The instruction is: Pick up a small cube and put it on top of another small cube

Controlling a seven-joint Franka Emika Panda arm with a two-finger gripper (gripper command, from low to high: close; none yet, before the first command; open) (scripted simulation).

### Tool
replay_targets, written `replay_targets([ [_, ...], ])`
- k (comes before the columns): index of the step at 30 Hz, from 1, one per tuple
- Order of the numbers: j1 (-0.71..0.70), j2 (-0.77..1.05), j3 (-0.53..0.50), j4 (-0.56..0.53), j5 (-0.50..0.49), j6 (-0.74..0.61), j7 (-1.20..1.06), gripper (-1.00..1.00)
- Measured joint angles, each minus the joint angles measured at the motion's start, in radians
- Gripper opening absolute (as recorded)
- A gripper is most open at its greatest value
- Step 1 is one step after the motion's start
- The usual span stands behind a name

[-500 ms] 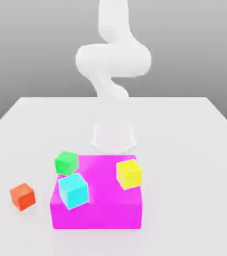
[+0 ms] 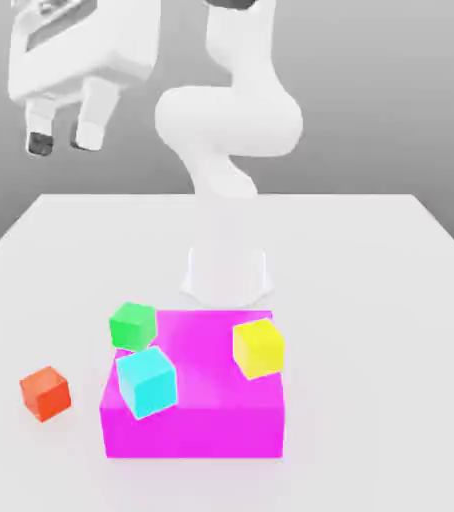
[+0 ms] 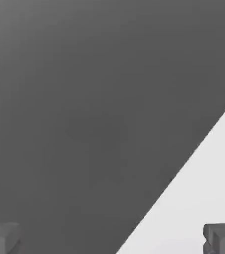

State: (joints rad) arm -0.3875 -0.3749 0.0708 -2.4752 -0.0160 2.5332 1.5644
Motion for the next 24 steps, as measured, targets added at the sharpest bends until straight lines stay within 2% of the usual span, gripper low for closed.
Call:
replay_targets([
  [12,-0.197,0.289,-0.021,-0.119,-0.032,0.158,0.533,0.00],
  [18,-0.270,0.432,-0.060,-0.178,-0.012,0.237,0.775,0.00],
  [24,-0.283,0.614,-0.077,-0.184,0.028,0.368,0.868,0.00],
])
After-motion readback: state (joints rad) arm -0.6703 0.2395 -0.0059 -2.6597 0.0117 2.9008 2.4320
